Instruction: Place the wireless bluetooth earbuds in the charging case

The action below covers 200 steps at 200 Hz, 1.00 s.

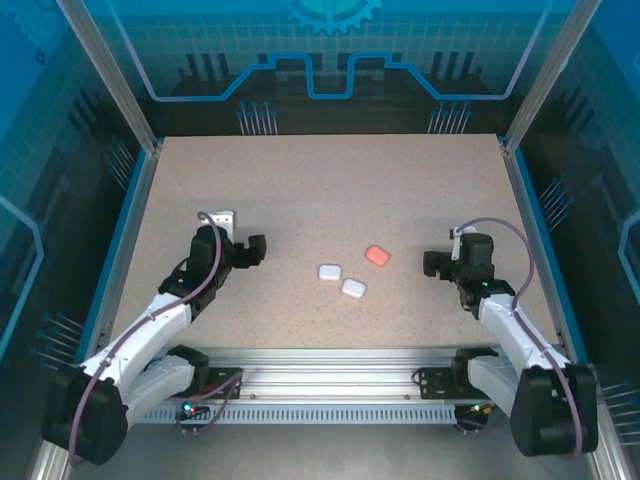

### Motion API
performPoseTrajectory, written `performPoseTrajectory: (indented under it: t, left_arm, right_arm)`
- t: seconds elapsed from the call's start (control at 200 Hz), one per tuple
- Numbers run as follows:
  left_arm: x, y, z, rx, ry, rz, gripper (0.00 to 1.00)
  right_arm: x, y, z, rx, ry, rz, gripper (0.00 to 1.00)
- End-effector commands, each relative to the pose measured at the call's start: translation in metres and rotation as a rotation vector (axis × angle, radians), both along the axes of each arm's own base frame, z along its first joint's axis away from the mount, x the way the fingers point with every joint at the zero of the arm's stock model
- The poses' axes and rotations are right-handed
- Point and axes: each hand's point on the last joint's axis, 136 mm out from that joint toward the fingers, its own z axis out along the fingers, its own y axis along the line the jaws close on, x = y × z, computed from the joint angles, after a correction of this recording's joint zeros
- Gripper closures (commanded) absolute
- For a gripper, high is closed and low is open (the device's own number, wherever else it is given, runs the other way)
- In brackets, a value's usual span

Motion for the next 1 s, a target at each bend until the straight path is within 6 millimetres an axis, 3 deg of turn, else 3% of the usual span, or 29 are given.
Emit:
performPoseTrajectory:
  t: [0.0,0.16,0.335,0.415,0.62,0.735,0.955,0.996]
  left_arm:
    - [0.003,0.030,-0.001,0.075,-0.042,0.102,0.01]
    - [0.011,0.042,-0.004,0.144,-0.121,0.105,0.01]
    - [0.019,0.053,-0.028,0.174,-0.160,0.115,0.01]
    - [0.026,0.043,-0.030,0.183,-0.156,0.045,0.01]
    - [0.042,0.032,-0.021,0.229,-0.286,-0.040,0.01]
    - [0.051,0.025,-0.021,0.235,-0.306,-0.082,0.01]
    - [0.049,0.008,-0.027,0.148,-0.370,-0.177,0.01]
    - [0.048,0.013,-0.027,0.154,-0.419,-0.140,0.01]
  right_arm:
    - [0.036,0.000,0.026,0.011,-0.210,0.008,0.00]
    - [0.060,0.005,0.035,0.006,-0.324,0.054,0.00]
    - [0.078,0.008,0.041,-0.005,-0.406,0.078,0.00]
    - [0.084,0.012,0.043,0.005,-0.437,0.099,0.00]
    - [0.091,0.028,0.019,0.007,-0.443,0.193,0.00]
    - [0.100,0.035,0.011,0.012,-0.350,0.227,0.00]
    - [0.101,0.037,0.012,-0.019,-0.357,0.224,0.00]
    - [0.101,0.037,0.012,-0.020,-0.352,0.224,0.00]
